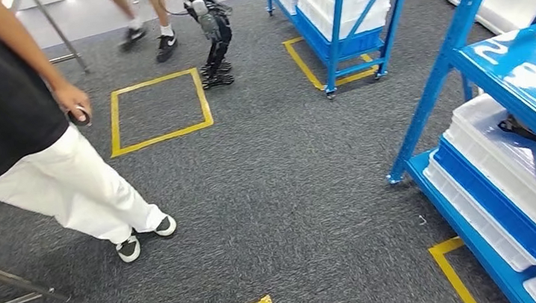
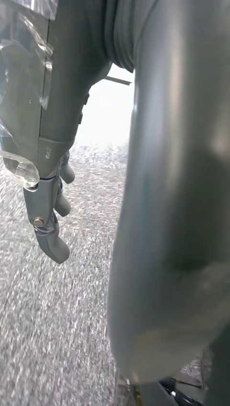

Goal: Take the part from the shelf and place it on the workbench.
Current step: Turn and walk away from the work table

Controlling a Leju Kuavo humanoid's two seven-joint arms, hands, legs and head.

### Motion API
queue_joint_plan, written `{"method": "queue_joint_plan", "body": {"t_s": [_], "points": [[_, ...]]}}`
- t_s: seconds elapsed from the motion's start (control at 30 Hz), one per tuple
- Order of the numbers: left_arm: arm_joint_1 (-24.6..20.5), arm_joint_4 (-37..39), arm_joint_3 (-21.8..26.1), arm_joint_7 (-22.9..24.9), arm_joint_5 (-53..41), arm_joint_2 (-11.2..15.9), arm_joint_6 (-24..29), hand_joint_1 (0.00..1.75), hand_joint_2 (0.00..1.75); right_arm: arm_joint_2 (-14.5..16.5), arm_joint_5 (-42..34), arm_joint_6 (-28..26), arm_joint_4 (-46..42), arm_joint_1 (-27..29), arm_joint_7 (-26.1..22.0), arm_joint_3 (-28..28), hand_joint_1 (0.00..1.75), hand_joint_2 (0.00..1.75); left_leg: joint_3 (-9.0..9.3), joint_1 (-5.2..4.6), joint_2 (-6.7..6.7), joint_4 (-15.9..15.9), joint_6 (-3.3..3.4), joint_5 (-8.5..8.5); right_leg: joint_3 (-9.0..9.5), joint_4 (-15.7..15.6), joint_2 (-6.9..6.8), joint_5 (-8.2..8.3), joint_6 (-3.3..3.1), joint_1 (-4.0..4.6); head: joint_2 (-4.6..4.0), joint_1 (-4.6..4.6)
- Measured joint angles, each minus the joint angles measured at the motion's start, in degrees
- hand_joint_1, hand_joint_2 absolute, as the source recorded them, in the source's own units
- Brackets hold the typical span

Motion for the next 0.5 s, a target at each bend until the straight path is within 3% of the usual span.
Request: {"method": "queue_joint_plan", "body": {"t_s": [0.07, 0.13, 0.2, 0.27, 0.33, 0.4, 0.43, 0.47, 0.5], "points": [[-0.06, 0.00, 0.00, -0.02, 0.00, 0.02, 0.00, 0.00, 0.00, 0.05, -0.05, -0.02, 0.00, -0.04, 0.00, 0.01, 0.00, 0.00, 3.37, -0.33, -2.25, -8.03, 0.75, 3.38, -0.06, 0.06, 1.33, 0.17, 0.30, 0.13, 0.00, 0.01], [-0.15, -0.01, -0.01, -0.08, 0.01, 0.01, 0.00, 0.00, 0.00, 0.09, -0.13, -0.09, 0.00, -0.04, 0.00, 0.01, 0.00, 0.00, 4.54, -0.61, -3.26, -11.08, 0.95, 4.26, -0.33, 0.10, 2.34, 0.37, 0.73, 0.16, 0.00, 0.02], [-0.33, -0.02, -0.02, -0.19, 0.01, -0.12, 0.00, 0.00, 0.00, 0.05, -0.18, -0.16, 0.04, 0.11, 0.00, 0.01, 0.00, 0.00, 4.54, -0.65, -2.19, -11.36, 1.24, 4.65, -0.65, 0.17, 2.77, 0.47, 1.21, 0.05, 0.00, 0.03], [-0.53, -0.02, -0.01, -0.24, 0.01, -0.21, 0.02, 0.00, 0.00, -0.02, -0.27, -0.18, 0.09, 0.19, 0.00, 0.01, 0.00, 0.00, 4.52, -0.54, -1.04, -11.76, 1.90, 5.12, -1.77, 2.40, 0.59, -1.20, 1.62, 0.00, 0.00, 0.11], [-0.52, -0.02, -0.01, -0.25, -0.01, -0.22, 0.02, 0.00, 0.00, -0.04, -0.43, -0.19, 0.11, 0.08, 0.00, 0.01, 0.00, 0.00, 4.41, -0.58, 0.35, -11.90, 2.30, 5.29, -4.67, 8.97, -2.30, -5.17, 2.02, -0.13, 0.00, 0.18], [-0.40, -0.02, -0.03, -0.25, -0.02, -0.24, -0.02, 0.00, 0.00, -0.04, -0.52, -0.20, 0.11, 0.02, 0.00, 0.01, 0.00, 0.00, 4.24, -0.64, 1.94, -11.88, 2.38, 5.28, -7.69, 15.94, -3.10, -8.11, 2.51, -0.33, 0.00, 0.19], [-0.41, -0.02, -0.04, -0.25, -0.03, -0.26, -0.04, 0.00, 0.00, -0.04, -0.54, -0.20, 0.11, 0.06, 0.00, 0.01, 0.00, 0.00, 4.18, -0.63, 2.71, -11.86, 2.37, 5.27, -7.99, 16.98, -3.25, -8.12, 2.71, -0.39, 0.00, 0.18], [-0.47, -0.02, -0.04, -0.25, -0.03, -0.27, -0.05, 0.00, 0.00, -0.05, -0.56, -0.19, 0.11, 0.12, 0.01, 0.01, 0.00, 0.00, 4.17, -0.60, 3.40, -11.84, 2.33, 5.25, -7.05, 15.58, -3.50, -7.07, 2.85, -0.45, 0.00, 0.19], [-0.56, -0.02, -0.04, -0.25, -0.04, -0.28, -0.06, 0.00, 0.00, -0.07, -0.57, -0.19, 0.11, 0.16, 0.02, 0.01, 0.00, 0.00, 4.22, -0.57, 4.04, -11.82, 2.26, 5.20, -5.01, 12.05, -4.07, -5.32, 2.90, -0.50, 0.00, 0.19]]}}
